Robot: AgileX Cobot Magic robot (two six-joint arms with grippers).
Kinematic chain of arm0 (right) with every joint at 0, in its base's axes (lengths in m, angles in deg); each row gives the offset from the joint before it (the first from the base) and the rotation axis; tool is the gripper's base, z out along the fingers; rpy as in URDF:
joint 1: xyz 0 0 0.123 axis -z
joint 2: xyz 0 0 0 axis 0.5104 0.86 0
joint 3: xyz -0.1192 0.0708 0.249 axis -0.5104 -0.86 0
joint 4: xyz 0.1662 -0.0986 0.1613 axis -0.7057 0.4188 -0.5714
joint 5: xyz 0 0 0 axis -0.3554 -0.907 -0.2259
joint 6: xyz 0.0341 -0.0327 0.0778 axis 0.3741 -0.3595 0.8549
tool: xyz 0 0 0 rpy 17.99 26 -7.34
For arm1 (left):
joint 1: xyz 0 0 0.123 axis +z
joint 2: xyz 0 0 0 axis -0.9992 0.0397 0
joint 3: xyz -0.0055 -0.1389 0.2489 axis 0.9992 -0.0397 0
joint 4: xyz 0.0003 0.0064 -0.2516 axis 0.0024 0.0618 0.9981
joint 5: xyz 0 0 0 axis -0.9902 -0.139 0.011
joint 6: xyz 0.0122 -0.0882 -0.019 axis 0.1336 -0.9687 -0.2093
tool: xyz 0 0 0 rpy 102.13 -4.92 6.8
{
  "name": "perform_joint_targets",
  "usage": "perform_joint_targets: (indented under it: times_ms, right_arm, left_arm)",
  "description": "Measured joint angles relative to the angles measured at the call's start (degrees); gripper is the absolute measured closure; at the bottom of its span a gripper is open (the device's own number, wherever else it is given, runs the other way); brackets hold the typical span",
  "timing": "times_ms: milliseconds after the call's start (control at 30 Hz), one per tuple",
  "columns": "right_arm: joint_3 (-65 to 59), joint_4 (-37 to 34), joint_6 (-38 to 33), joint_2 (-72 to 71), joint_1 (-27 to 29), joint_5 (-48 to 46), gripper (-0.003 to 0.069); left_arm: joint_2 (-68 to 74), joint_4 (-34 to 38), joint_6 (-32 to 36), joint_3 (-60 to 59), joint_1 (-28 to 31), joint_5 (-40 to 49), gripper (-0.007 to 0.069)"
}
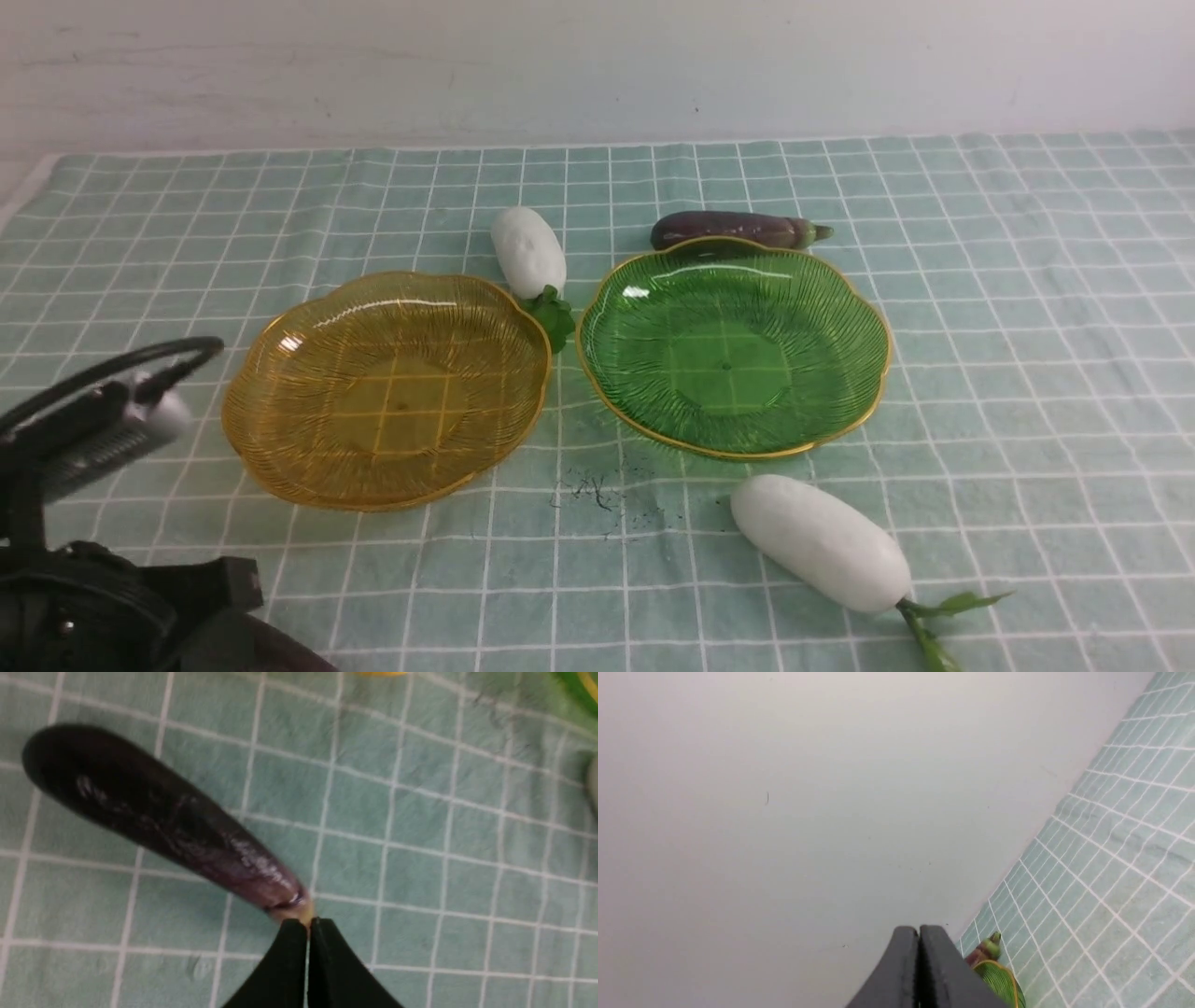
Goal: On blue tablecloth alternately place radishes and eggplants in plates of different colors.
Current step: 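Pick up the eggplant and place it in the yellow plate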
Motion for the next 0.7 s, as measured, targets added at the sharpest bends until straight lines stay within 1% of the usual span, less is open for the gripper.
perform_joint_targets:
  times_ms: [67, 167, 233, 267, 300, 367, 467, 500, 600, 667, 700]
  right_arm:
    - [1.85, 1.49, -3.91, 0.0, -0.06, -6.91, 0.0674]
    - [8.51, 6.11, -8.92, 2.81, -0.25, -17.42, 0.0674]
    - [15.78, 10.39, -12.71, 10.18, -0.25, -25.07, 0.0674]
    - [17.01, 11.15, -13.26, 11.72, -0.25, -26.33, 0.0674]
    - [20.13, 13.05, -14.51, 15.69, -0.25, -29.52, 0.0674]
    - [26.72, 16.94, -17.2, 24.64, -0.25, -37.54, 0.0674]
    - [33.54, 19.77, -20.83, 34.85, -0.25, -44.61, 0.0674]
    - [35.96, 20.11, -22.36, 38.97, -0.25, -46.95, 0.0674]
    - [39.09, 19.68, -25.91, 45.76, -0.25, -48.69, 0.0674]
    - [39.5, 17.8, -28.51, 48.26, -0.25, -48.69, 0.0674]
    - [39.5, 17.22, -29.11, 48.7, -0.25, -48.69, 0.0674]
  left_arm:
    - [2.57, -0.04, -0.29, -0.91, 0.0, -0.25, 0.0632]
    - [4.03, -0.6, -2.35, -1.19, 0.0, -0.97, 0.0631]
    - [5.12, -0.87, -3.56, -1.19, 0.0, -1.07, 0.063]
    - [5.24, -0.99, -3.56, -1.19, 0.0, -1.07, 0.0629]
    - [5.92, -1.21, -3.77, -1.19, 0.0, -1.07, 0.0625]
    - [7.93, -1.94, -4.19, -1.19, 0.0, -1.3, 0.0603]
    - [11.11, -2.87, -6.62, -1.19, 0.0, -3.81, 0.0542]
    - [12.68, -2.87, -8.38, -1.19, 0.0, -5.44, 0.0503]
    - [16.03, -2.87, -12.41, -1.19, 0.0, -8.84, 0.0388]
    - [17.9, -2.91, -13.53, -1.19, 0.0, -10.02, 0.0302]
    - [18.54, -2.91, -13.67, -1.19, 0.0, -10.25, 0.0272]
